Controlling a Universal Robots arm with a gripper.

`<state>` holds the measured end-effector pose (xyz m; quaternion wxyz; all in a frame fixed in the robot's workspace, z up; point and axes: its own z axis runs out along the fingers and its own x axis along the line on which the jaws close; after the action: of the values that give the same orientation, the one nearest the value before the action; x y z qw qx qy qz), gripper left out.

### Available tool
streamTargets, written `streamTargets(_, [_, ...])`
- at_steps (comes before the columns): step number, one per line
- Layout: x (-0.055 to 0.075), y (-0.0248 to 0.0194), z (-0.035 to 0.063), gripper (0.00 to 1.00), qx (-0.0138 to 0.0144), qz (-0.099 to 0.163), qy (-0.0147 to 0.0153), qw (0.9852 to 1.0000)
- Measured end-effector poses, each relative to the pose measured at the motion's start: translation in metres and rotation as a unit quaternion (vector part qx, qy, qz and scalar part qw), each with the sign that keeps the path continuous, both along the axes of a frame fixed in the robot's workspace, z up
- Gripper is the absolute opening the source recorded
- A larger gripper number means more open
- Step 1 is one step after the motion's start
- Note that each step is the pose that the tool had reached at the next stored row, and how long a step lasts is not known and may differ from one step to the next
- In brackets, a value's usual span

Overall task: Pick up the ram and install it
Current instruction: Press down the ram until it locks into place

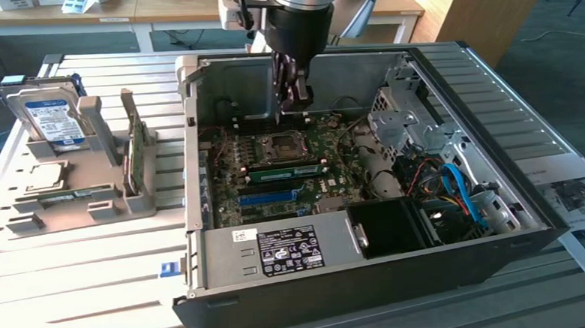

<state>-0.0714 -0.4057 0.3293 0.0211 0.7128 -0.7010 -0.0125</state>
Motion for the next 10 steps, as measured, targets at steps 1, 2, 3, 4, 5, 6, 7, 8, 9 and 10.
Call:
streamTargets(1, [0.0,0.0,0.0,0.11,0.0,0.0,0.0,1.0])
streamTargets(2, [0.0,0.0,0.0001,0.11,-0.0001,0.0,0.0,1.0])
streamTargets(3, [0.001,-0.0001,0.0001,0.11,-0.0001,0.0,0.0,1.0])
streamTargets(4, [0.002,-0.0003,0.0001,0.11,-0.0001,0.0,0.0,1.0])
streamTargets(5, [0.003,-0.0004,0.0001,0.11,-0.0001,0.0,0.0001,1.0])
streamTargets(6, [0.005,-0.0006,0.0001,0.11,-0.0001,0.0,0.0001,1.0])
streamTargets(7, [0.007,-0.0008,0.0001,0.11,-0.0001,0.0,0.0,1.0])
streamTargets(8, [0.009,-0.001,0.0,0.11,-0.0001,0.0,0.0,1.0])
streamTargets(9, [0.01,-0.0012,0.0001,0.11,-0.0001,0.0,0.0,1.0])
streamTargets(10, [0.012,-0.0014,0.0001,0.11,-0.0001,0.0,0.0,1.0])
